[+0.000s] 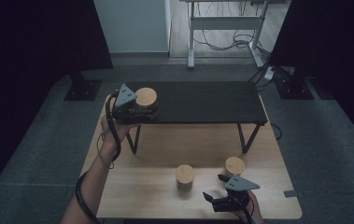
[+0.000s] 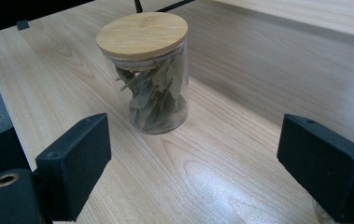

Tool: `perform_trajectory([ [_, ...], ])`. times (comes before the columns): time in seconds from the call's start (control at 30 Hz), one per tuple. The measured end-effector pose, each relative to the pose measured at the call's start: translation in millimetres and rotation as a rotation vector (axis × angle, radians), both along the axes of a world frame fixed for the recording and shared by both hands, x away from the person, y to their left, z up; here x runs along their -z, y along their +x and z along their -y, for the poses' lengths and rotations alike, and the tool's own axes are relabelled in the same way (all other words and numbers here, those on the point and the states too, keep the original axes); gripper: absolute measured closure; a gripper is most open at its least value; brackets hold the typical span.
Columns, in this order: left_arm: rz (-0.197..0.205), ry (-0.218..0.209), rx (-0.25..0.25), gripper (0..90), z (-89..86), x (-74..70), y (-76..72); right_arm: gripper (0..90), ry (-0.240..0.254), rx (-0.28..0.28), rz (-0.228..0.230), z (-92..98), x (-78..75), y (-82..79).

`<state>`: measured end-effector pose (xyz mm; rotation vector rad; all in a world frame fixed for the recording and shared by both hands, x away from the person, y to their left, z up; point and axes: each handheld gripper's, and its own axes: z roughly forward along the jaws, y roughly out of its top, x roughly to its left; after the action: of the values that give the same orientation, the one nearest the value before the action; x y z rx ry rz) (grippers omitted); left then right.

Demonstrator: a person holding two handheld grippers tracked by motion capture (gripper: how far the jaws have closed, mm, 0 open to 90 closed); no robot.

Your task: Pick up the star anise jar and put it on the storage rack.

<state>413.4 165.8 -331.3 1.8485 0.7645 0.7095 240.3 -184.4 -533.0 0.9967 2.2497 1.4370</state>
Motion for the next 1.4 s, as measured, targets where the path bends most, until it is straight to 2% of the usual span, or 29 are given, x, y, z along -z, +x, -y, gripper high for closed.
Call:
perform_trajectory([
  [0.33, -0.003, 0.023, -0.014, 25.8, 9.2, 2.1, 15.6, 9.2, -0.003, -0.004, 0.000, -1.2, -0.1, -0.9],
  [0.5, -0.019, 0.032, -0.026, 25.8, 13.0, 6.7, 26.1, 9.3, -0.001, 0.000, -0.002, -0.4, 0.2, -0.5],
  [0.63, -0.035, 0.009, -0.029, 25.8, 13.1, 8.3, 32.0, 9.3, -0.002, -0.001, 0.001, -0.3, -0.2, -0.7],
  [0.93, -0.054, -0.006, -0.037, 25.8, 11.6, 8.3, 34.6, 9.3, -0.003, -0.006, 0.001, -1.8, 0.0, -1.5],
  [1.17, -0.056, -0.003, -0.035, 25.8, 12.0, 8.0, 35.8, 9.3, -0.004, -0.007, -0.001, -2.3, 0.4, -1.4],
  [1.23, -0.068, -0.007, -0.040, 25.8, 11.8, 7.7, 36.7, 9.3, -0.004, -0.007, -0.001, -2.2, 0.4, -1.4],
  [1.33, -0.112, -0.022, -0.073, 25.0, 10.8, 5.7, 39.0, 9.3, -0.004, -0.007, 0.000, -2.1, 0.3, -1.5],
  [1.4, -0.113, -0.005, -0.092, 23.9, 11.4, 3.7, 38.4, 9.3, -0.004, -0.007, -0.001, -2.2, 0.2, -1.5],
])
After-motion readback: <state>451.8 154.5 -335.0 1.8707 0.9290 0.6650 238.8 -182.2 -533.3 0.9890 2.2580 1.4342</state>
